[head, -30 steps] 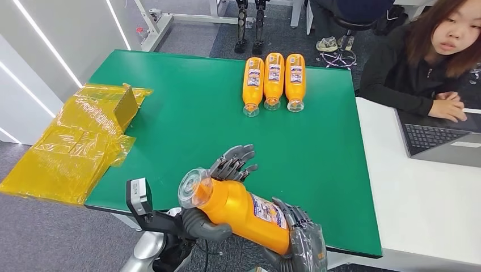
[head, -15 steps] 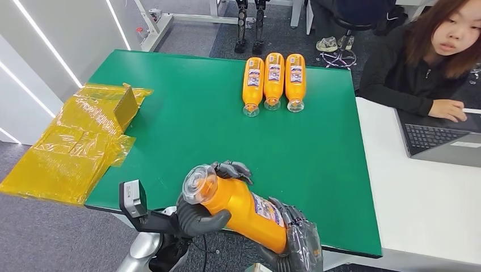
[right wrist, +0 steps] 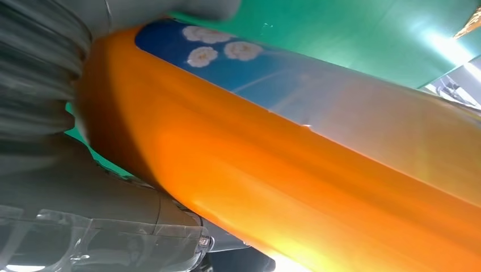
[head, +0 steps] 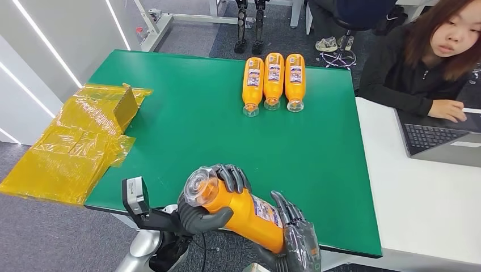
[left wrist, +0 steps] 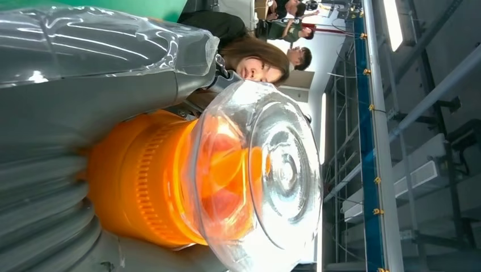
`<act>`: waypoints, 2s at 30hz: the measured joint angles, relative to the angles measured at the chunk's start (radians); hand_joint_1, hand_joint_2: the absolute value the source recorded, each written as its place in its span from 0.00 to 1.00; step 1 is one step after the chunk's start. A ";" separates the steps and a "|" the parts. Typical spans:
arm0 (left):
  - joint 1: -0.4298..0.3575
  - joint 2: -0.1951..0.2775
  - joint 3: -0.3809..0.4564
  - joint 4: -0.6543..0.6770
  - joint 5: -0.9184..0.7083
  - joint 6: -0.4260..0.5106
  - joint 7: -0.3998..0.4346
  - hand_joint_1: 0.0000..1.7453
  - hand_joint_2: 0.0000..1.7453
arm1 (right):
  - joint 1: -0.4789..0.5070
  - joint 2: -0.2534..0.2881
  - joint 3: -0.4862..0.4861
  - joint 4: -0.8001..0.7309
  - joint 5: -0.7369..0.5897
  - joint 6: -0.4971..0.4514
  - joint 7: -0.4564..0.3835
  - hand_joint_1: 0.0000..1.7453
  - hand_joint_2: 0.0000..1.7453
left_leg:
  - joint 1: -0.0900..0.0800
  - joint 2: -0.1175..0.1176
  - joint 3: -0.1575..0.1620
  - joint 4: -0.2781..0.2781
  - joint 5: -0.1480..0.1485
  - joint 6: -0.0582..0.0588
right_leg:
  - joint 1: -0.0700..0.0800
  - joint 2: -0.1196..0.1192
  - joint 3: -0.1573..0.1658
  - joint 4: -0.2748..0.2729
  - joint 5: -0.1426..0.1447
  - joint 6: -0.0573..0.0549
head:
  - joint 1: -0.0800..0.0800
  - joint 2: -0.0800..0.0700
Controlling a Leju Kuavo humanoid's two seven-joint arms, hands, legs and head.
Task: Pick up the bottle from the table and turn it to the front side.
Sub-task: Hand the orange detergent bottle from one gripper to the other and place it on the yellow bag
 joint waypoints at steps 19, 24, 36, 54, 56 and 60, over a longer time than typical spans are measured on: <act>-0.021 0.012 0.030 0.010 -0.166 0.126 -0.021 1.00 1.00 | -0.001 0.001 0.000 0.019 -0.037 -0.170 -0.028 0.00 1.00 | 0.000 0.000 0.000 0.000 0.000 0.000 | 0.000 0.000 0.000 0.000 0.000 0.000 | 0.000 0.000; -0.110 0.043 0.084 0.041 -0.381 0.246 -0.037 1.00 1.00 | -0.001 0.002 0.001 0.029 -0.057 -0.189 -0.038 0.00 1.00 | 0.000 0.000 0.000 0.000 0.001 -0.001 | 0.000 0.000 0.000 0.001 0.001 -0.001 | 0.000 0.000; -0.347 0.153 0.174 0.291 -1.049 0.569 0.048 1.00 1.00 | -0.011 0.012 0.003 0.069 -0.124 -0.189 -0.115 0.00 1.00 | 0.000 0.001 0.000 0.000 0.002 -0.002 | 0.000 0.001 -0.001 0.001 0.002 -0.002 | 0.000 0.000; -0.619 0.185 -0.010 0.917 -1.731 0.688 0.388 1.00 1.00 | -0.034 0.046 0.000 0.099 -0.179 -0.170 -0.167 0.00 1.00 | 0.000 0.004 0.000 0.000 0.002 -0.002 | 0.000 0.006 -0.002 0.002 0.003 -0.002 | 0.000 0.000; -0.630 0.185 -0.016 0.966 -1.753 0.673 0.425 1.00 1.00 | -0.035 0.048 -0.001 0.101 -0.186 -0.166 -0.171 0.00 1.00 | 0.000 0.005 0.000 0.000 0.002 -0.002 | 0.000 0.006 -0.002 0.002 0.003 -0.002 | 0.000 0.000; -0.651 0.186 -0.018 1.058 -1.782 0.610 0.498 1.00 1.00 | -0.034 0.049 -0.002 0.103 -0.194 -0.151 -0.177 0.00 1.00 | 0.000 0.005 0.000 0.000 0.002 -0.002 | 0.000 0.006 -0.002 0.002 0.003 -0.002 | 0.000 0.000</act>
